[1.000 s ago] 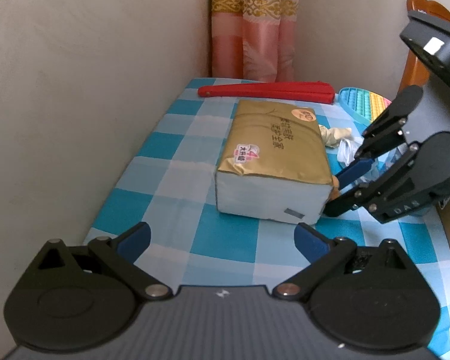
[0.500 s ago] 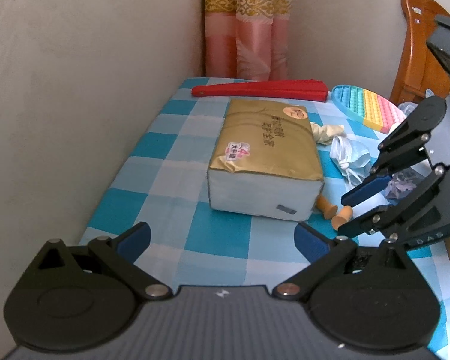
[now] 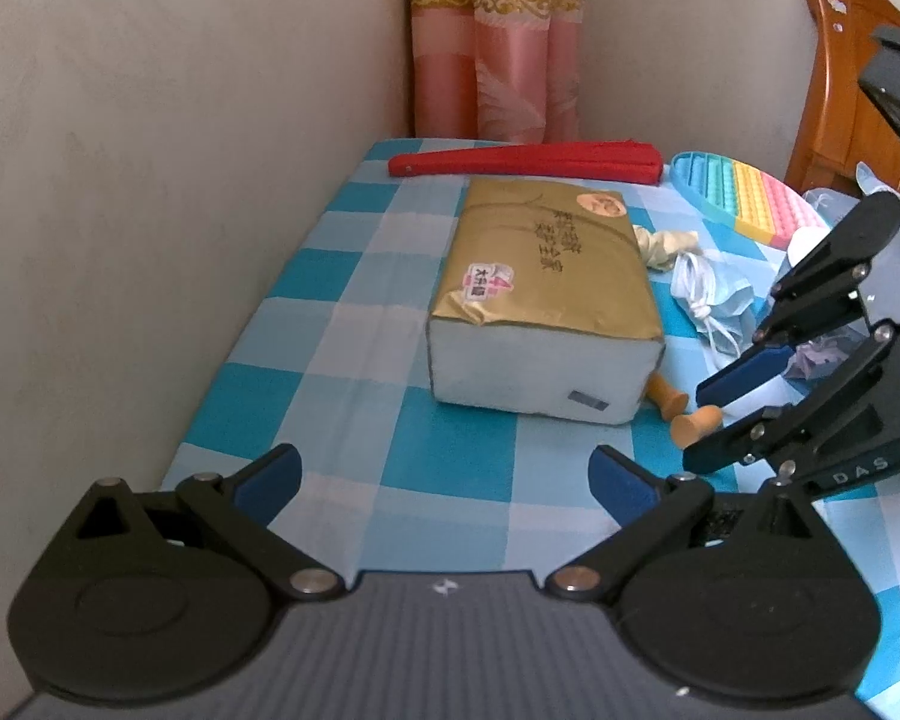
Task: Organize soft objects
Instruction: 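Grasp an orange foam earplug beside the tissue pack with the right gripper, then grasp the beige knotted cloth with the left gripper while the right holds the earplug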
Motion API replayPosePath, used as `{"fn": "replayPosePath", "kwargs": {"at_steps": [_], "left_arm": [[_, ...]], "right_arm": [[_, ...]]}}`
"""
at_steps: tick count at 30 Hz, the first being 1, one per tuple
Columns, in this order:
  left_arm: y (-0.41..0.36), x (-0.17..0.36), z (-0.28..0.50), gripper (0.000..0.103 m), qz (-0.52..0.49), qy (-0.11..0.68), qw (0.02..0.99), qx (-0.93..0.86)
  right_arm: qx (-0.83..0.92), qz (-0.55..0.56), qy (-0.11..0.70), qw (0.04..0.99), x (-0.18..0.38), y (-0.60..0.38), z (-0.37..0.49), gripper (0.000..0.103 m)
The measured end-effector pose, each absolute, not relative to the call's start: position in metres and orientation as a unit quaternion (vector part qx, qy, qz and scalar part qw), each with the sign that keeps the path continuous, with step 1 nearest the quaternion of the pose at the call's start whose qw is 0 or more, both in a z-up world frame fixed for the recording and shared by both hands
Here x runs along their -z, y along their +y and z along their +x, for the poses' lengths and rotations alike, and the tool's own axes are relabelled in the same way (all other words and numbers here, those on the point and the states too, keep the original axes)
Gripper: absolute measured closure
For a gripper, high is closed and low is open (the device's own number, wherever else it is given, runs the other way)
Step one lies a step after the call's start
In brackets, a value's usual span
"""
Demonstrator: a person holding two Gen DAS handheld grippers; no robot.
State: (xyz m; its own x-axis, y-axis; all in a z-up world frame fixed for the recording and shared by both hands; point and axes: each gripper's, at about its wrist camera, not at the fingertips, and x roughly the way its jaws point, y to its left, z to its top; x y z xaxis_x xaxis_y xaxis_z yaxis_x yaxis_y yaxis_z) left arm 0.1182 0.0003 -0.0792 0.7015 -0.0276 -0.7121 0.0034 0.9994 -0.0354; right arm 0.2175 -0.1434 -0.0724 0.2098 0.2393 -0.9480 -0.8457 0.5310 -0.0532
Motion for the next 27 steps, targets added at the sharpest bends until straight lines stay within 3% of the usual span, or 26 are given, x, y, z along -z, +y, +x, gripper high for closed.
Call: {"fn": "replayPosePath", "kwargs": {"at_steps": [11, 27], "left_arm": [[-0.003, 0.066, 0.116, 0.002, -0.005, 0.408, 0.912, 0.037], [-0.062, -0.027, 0.142, 0.002, 0.072, 0.355, 0.919, 0.156]], "right_arm": [[-0.328, -0.265, 0.503, 0.754, 0.055, -0.149, 0.189, 0.072], [-0.282, -0.218, 0.461, 0.812, 0.031, -0.183, 0.110, 0.072]]}}
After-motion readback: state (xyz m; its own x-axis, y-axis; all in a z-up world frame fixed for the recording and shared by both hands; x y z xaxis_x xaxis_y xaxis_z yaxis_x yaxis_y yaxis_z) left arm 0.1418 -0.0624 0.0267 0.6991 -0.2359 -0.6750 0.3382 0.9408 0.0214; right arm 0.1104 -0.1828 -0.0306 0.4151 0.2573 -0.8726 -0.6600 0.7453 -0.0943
